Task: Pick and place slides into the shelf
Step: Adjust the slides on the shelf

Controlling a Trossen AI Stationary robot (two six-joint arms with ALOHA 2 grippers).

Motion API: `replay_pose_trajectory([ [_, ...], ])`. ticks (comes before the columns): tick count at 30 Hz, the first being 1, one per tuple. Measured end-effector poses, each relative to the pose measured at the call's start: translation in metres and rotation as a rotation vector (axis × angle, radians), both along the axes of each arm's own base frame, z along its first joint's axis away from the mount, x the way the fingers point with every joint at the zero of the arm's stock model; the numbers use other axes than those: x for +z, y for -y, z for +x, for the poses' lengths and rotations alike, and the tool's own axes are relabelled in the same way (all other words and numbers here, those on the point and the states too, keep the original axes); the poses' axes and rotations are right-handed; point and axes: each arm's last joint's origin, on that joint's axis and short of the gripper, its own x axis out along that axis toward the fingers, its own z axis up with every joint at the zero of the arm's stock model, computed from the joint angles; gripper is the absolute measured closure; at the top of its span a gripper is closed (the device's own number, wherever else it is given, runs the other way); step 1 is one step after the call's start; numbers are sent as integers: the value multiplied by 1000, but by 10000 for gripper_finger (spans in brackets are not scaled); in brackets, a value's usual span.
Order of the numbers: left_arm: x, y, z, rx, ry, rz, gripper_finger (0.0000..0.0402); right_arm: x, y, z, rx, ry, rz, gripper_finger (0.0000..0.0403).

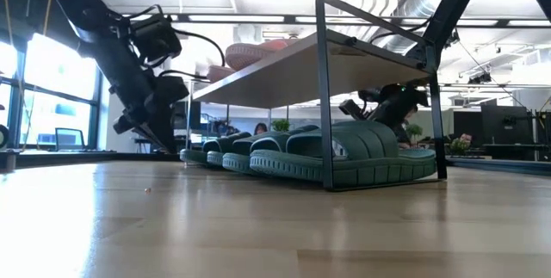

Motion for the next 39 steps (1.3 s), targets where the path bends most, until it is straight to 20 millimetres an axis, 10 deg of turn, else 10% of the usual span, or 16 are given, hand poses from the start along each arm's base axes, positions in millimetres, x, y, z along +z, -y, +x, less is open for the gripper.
replay_pose_trajectory([
  [39,1,0,1,9,28,-16,401,1,-11,27,-32,49,44,403],
])
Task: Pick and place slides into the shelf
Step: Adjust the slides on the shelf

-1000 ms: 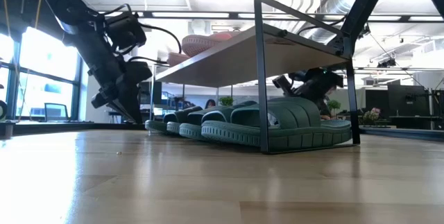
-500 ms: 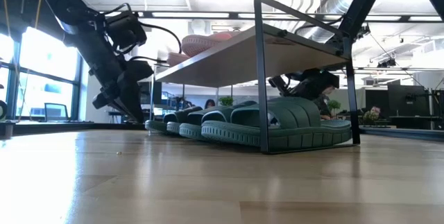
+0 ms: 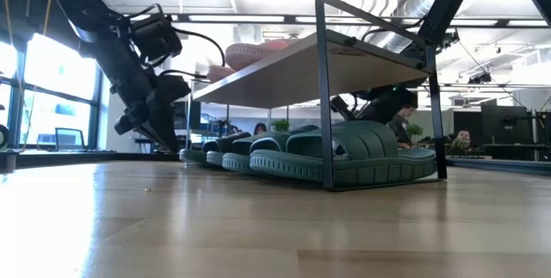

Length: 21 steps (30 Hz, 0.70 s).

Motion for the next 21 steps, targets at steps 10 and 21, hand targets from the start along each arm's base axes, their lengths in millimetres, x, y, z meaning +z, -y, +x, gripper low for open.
replay_pose_trajectory([
  [10,0,0,0,-7,-7,10,402,0,-2,3,-43,-10,26,403],
  [21,0,0,0,-15,-13,20,402,0,-11,12,-37,-22,38,403],
])
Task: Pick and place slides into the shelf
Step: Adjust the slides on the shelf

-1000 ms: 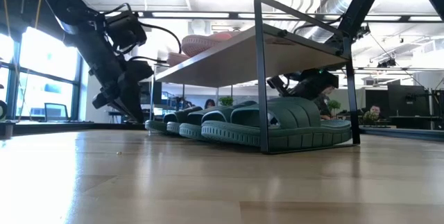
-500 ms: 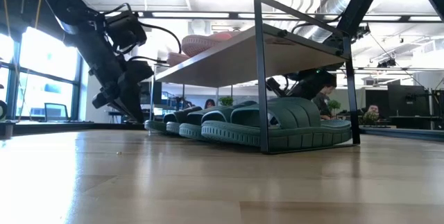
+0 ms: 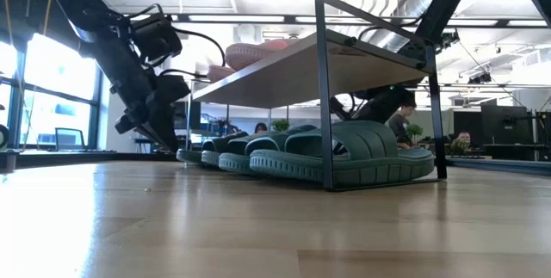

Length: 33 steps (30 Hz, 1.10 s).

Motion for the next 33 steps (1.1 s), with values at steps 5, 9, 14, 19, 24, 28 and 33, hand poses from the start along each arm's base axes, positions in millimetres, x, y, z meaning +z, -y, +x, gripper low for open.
replay_pose_trajectory([
  [5,0,0,0,0,2,2,401,0,0,0,-2,-4,-4,403],
  [9,2,-1,2,-7,29,7,402,0,-1,1,1,-2,-3,403],
  [14,4,-2,5,-52,51,40,401,0,-1,1,16,3,-1,403],
  [19,10,4,6,-290,80,42,402,0,-1,0,26,2,-6,403],
  [24,21,33,16,-709,222,23,401,0,-1,0,26,2,-7,403],
  [28,21,66,27,-810,201,21,401,0,-1,0,26,2,-6,403],
  [33,20,101,40,-794,156,154,401,0,-1,0,26,2,-7,403],
])
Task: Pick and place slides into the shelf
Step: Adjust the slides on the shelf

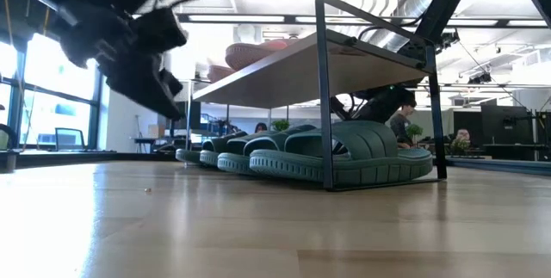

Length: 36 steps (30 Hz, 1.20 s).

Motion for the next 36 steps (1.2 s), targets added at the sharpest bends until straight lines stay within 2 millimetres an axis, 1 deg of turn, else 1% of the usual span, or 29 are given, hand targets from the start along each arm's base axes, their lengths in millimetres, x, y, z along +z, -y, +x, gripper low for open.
replay_pose_trajectory([
  [2,1,10,4,41,33,51,402,0,0,0,0,0,0,403],
  [5,-2,21,8,102,43,114,402,0,0,0,0,0,0,403],
  [11,-21,31,15,171,-7,63,402,0,0,0,0,0,0,403],
  [14,-26,32,25,167,22,50,402,0,0,0,0,0,0,403],
  [22,-34,35,57,147,-10,49,402,0,-1,1,1,-5,-7,403],
  [25,-35,36,61,157,-10,49,402,0,-1,1,-1,-10,-12,403],
  [29,-36,34,61,216,-10,62,401,0,-1,1,-1,-11,-13,403],
  [36,-48,33,63,290,-34,32,402,-1,-3,2,5,-17,-22,403],
])
